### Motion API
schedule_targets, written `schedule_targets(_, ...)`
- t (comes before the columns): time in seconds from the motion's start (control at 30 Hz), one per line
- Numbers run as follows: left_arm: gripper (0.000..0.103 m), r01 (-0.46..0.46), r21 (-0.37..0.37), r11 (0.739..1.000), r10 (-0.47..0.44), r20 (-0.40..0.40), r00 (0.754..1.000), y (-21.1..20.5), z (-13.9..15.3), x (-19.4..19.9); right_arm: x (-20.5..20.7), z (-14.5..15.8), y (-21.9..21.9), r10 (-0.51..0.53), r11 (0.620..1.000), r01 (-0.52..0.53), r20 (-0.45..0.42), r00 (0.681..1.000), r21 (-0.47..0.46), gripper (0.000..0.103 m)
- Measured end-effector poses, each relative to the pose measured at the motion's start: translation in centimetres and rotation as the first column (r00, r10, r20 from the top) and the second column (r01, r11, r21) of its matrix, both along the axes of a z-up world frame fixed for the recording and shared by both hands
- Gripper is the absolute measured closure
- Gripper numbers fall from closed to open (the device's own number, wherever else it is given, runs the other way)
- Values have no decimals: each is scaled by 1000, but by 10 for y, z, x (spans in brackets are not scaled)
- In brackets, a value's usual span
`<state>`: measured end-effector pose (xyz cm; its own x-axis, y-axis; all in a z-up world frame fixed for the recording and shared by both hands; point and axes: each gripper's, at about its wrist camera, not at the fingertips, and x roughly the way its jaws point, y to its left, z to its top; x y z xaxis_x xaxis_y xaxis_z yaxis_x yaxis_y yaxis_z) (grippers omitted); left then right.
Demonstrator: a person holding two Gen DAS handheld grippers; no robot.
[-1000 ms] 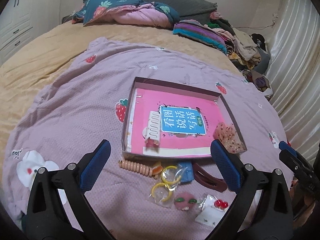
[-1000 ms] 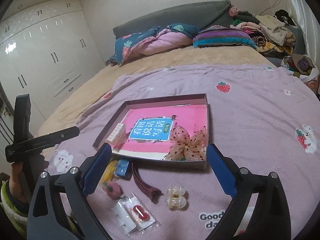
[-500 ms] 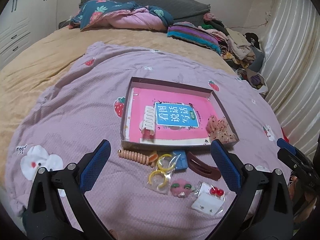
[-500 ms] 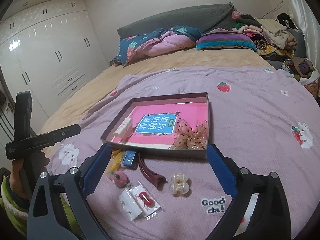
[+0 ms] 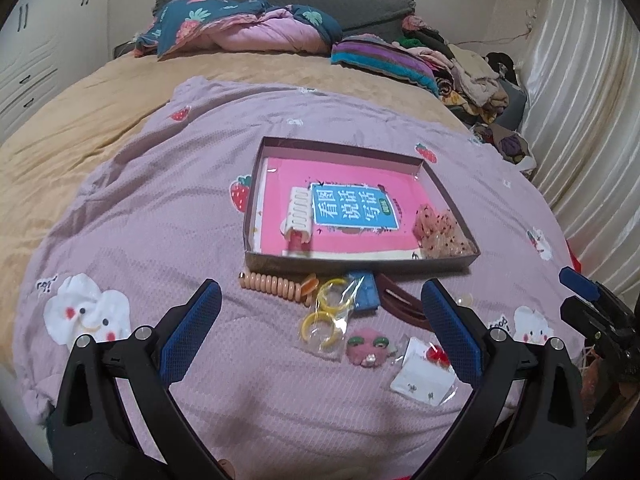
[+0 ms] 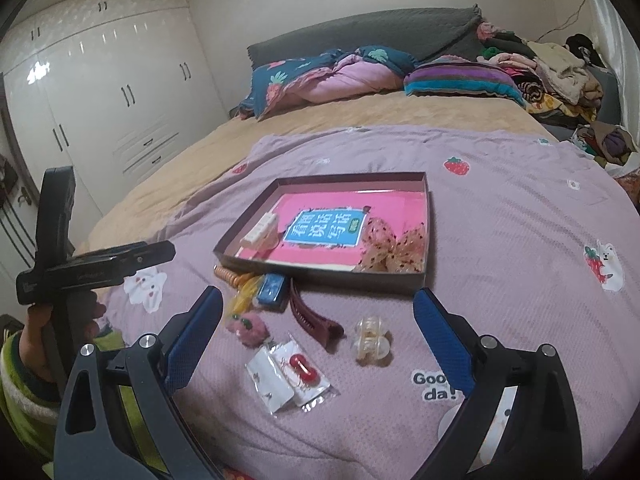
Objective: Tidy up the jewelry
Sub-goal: 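Withdraw both open tools from the tray, then grasp the bagged yellow bangles with the left tool while the right tool grasps the earring card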
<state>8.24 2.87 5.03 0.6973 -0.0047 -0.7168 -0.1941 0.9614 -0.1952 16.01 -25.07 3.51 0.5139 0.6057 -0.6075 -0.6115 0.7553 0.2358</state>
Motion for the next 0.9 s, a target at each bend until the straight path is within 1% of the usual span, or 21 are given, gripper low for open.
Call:
schedule_targets(0.3,10,18,8,1000,-18,-25,1000,-2,-12,-5,-14,-15,9,43,998,-44,-12,999,-45,8)
schedule_targets(0.5,10,24,5,1000,-24,-51,998,-2,-23,-7,-26,-30,21,81,991,-82,-13,997,-107,8)
schedule_targets(0.7,10,7,-16,1000,-9,-89,996,5,-39,-3,-36,-45,35,120,981,-121,-16,993,-155,8)
schedule_targets(0.9,10,-10,-46,999,3,-129,992,14,-58,1,-46,-61,53,176,962,-171,4,984,-213,8)
